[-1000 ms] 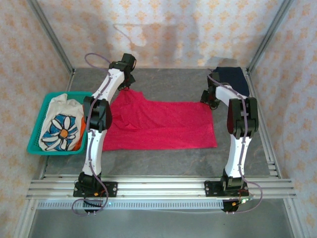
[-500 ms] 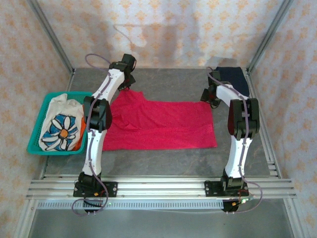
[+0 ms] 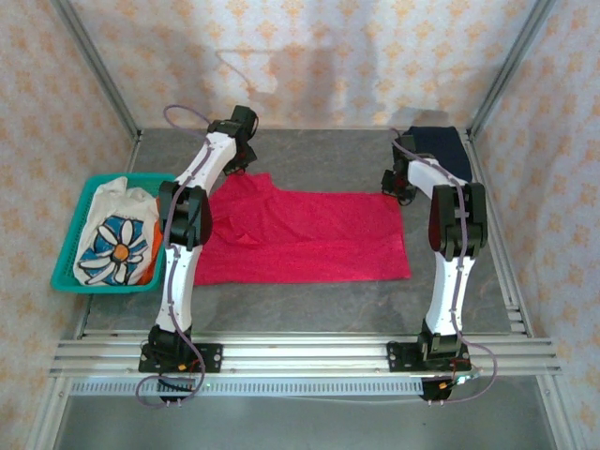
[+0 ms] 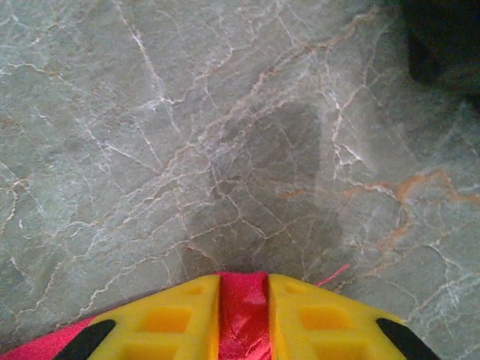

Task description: Fold and stack the t-shirts

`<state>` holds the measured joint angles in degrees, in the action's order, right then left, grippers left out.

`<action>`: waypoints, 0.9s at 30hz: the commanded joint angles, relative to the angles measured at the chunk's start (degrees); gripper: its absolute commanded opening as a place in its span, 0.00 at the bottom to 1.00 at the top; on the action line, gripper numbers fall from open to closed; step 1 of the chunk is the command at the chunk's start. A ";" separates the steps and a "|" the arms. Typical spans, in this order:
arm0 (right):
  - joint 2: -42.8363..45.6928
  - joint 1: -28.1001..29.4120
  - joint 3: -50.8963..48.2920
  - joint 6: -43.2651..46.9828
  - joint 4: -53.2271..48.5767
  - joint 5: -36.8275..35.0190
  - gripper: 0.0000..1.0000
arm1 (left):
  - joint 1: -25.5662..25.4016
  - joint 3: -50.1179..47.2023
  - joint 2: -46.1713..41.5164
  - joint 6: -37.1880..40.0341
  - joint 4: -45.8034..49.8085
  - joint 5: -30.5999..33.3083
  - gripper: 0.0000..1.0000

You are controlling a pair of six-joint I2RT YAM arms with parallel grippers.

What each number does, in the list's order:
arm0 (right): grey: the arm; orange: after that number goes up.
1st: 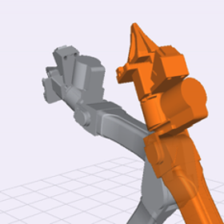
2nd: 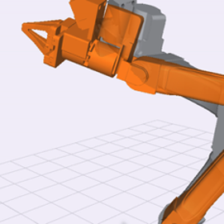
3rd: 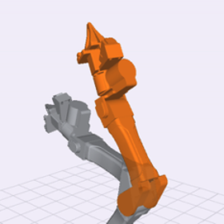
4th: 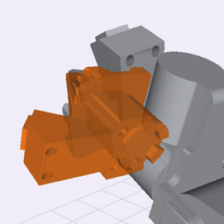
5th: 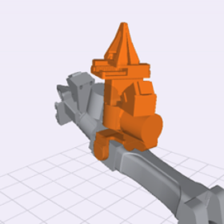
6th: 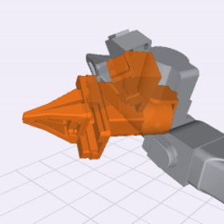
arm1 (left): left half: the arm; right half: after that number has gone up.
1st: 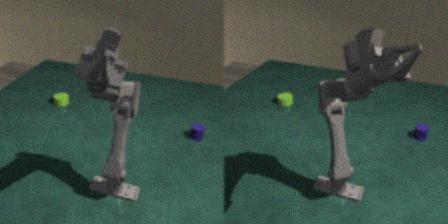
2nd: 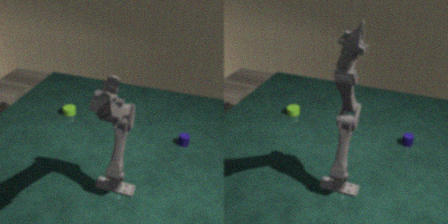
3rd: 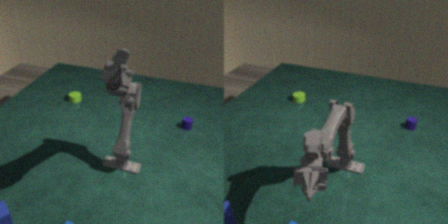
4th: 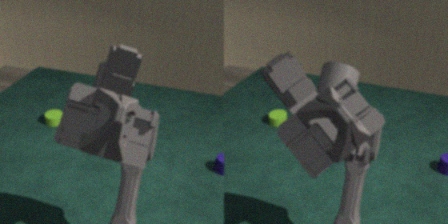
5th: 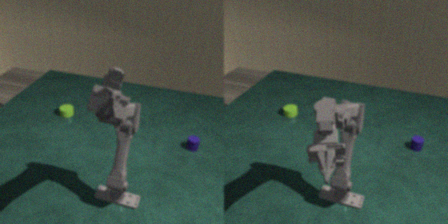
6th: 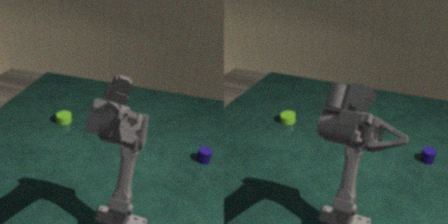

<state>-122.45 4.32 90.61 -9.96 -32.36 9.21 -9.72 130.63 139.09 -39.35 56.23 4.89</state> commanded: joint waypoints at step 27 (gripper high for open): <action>23.34 -0.01 -23.71 -1.81 13.99 1.62 0.00 | 0.22 -29.25 -27.06 -0.88 -9.50 2.85 0.00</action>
<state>-103.22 4.34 69.32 -10.46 -20.86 10.57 -9.69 105.67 115.33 -39.16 49.04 5.41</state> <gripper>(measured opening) 0.046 0.053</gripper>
